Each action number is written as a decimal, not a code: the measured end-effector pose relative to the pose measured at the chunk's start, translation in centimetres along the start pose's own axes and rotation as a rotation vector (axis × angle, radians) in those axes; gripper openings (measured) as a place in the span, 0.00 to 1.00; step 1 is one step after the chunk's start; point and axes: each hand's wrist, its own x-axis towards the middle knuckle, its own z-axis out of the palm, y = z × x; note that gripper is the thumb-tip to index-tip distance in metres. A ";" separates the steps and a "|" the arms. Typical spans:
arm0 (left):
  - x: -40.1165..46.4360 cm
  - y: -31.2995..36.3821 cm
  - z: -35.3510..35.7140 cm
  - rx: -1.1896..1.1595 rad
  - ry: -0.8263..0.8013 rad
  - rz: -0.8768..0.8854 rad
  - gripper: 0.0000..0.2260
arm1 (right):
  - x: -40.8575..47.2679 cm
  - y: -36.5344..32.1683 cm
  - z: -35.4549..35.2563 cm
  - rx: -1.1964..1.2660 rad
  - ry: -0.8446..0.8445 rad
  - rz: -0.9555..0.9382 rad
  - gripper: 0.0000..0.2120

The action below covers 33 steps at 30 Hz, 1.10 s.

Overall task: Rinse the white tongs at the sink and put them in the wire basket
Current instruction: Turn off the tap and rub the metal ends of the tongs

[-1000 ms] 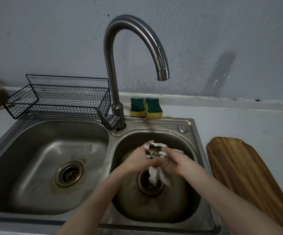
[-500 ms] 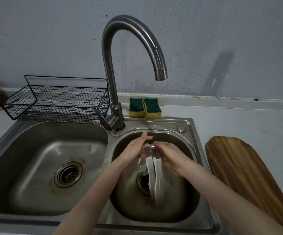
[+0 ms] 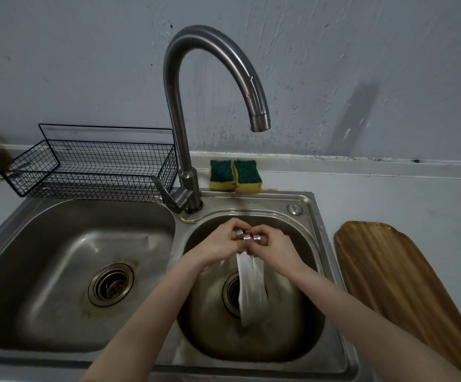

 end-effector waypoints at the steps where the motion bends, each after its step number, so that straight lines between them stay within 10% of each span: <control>1: 0.0 0.2 -0.1 0.022 -0.004 0.006 0.18 | 0.0 -0.1 0.0 -0.028 0.013 -0.012 0.15; 26: -0.6 1.9 0.8 0.233 -0.061 -0.046 0.26 | -0.5 -0.4 0.7 0.019 0.021 0.017 0.28; 33: -0.6 2.3 1.1 0.320 -0.103 0.005 0.24 | -0.8 0.2 0.4 -0.046 0.114 -0.028 0.18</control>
